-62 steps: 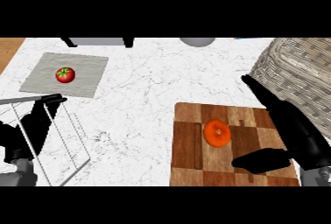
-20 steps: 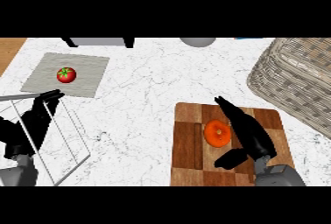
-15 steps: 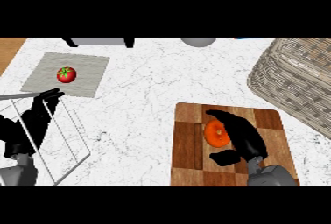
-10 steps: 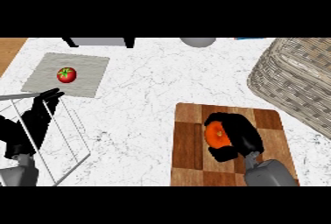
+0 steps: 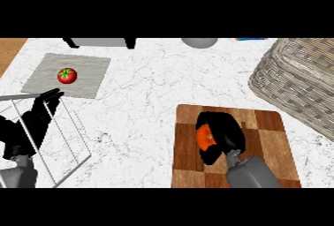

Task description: Pick the squash from the cutting board and place it in the basket

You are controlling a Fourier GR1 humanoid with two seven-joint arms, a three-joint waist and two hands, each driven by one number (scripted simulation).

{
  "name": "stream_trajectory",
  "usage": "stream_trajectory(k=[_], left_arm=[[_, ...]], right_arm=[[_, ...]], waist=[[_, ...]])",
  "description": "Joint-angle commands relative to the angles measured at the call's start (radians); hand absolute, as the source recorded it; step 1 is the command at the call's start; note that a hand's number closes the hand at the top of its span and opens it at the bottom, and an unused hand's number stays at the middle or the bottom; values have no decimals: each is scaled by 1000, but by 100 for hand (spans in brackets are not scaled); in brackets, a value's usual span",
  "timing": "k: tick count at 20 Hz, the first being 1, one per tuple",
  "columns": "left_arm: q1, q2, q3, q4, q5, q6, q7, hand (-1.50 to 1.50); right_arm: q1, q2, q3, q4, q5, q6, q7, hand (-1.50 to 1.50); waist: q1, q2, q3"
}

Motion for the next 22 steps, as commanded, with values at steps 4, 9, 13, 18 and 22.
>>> stream_trajectory(k=[4,9,13,18,22], left_arm=[[-96,-11,-29,16,-13,8,73,0],[-65,-1,-12,47,-16,-5,26,0],[-60,-18,-30,-17,-18,4,78,0],[-99,11,-6,-7,-20,8,127,0],[-100,-11,0,33,-35,24,75,0]], right_arm=[[-151,87,182,143,-57,-225,396,150],[-134,89,296,55,-164,-471,454,150],[-239,89,273,-73,-183,-607,420,150],[-348,89,304,-124,13,-670,565,150],[-469,89,237,-195,124,-555,761,150]], waist=[[10,17,12],[5,16,13],[2,10,14],[-17,8,12],[-28,8,10]])
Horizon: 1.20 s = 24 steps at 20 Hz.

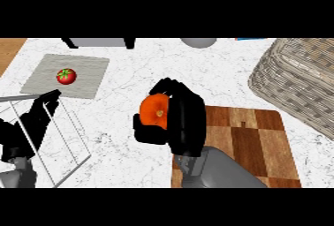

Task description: Pick the squash from the cutting board and place it in the basket

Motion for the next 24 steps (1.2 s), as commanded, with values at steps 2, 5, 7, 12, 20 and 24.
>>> stream_trajectory(k=[2,5,7,12,20,24], left_arm=[[-88,-29,-59,28,-51,37,62,0],[-106,8,-12,87,-28,11,27,0],[-89,27,-8,31,-17,-10,52,0],[-50,-15,-35,-20,-27,-8,55,0],[-115,13,-8,51,-42,-1,63,0],[-103,-15,-14,42,-43,-5,39,0]], right_arm=[[-145,3,-74,-37,121,73,200,150],[-143,3,-102,-109,171,164,259,150],[-225,0,-217,-91,147,253,227,150],[-336,-15,-345,-20,173,297,212,150],[-409,-152,-541,110,143,317,106,150],[-398,-237,-593,174,171,331,61,150]], waist=[[-19,7,8],[-31,7,8],[-22,7,9],[-9,8,9],[-17,14,9],[-20,14,9]])
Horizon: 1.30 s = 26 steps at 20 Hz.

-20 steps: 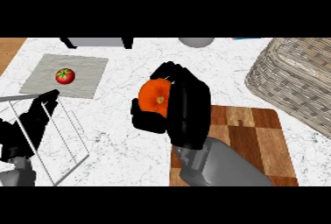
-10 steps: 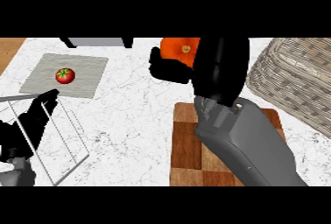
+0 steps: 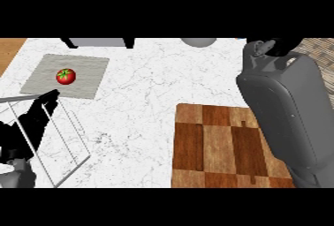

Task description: Pick the squash from the cutting board and place it in the basket

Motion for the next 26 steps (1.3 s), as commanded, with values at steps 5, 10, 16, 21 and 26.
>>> stream_trajectory(k=[5,10,16,21,26], left_arm=[[-59,-3,-47,-33,-26,6,102,0],[-112,8,-27,21,-9,-9,99,0],[-79,-5,-23,22,-27,-17,73,0],[-86,-21,-30,45,-56,-10,44,0],[-122,5,12,112,-35,-40,11,0]], right_arm=[[64,-138,-141,29,-10,36,-36,150],[108,-204,-228,113,-97,-7,-192,150],[197,-251,-296,134,-147,-54,-298,150],[310,-190,-286,126,-156,-155,-371,150],[270,-203,-388,259,-123,-288,-311,-150]], waist=[[-13,3,4],[-9,8,4],[-4,7,4],[-5,6,4],[-4,11,3]])
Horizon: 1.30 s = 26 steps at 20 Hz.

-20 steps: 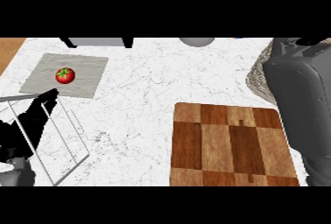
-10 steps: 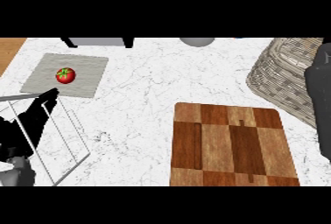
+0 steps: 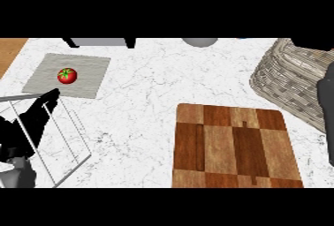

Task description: Pick the squash from the cutting board and place it in the basket

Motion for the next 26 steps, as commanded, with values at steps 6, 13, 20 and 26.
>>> stream_trajectory(k=[6,13,20,26], left_arm=[[-96,13,-27,48,-14,-20,68,0],[-84,-14,-29,27,-18,-13,74,0],[-57,-3,0,13,-32,-26,55,0],[-33,-11,4,-18,-37,-18,64,0]], right_arm=[[14,-4,-62,162,-87,-111,-162,-150],[6,-43,-154,130,-197,-159,-228,-150],[65,-88,-342,-30,-404,-201,-230,-150],[321,-123,-469,-220,-635,-13,-281,-150]], waist=[[-5,6,0],[-17,3,0],[-44,-2,0],[-52,-4,1]])
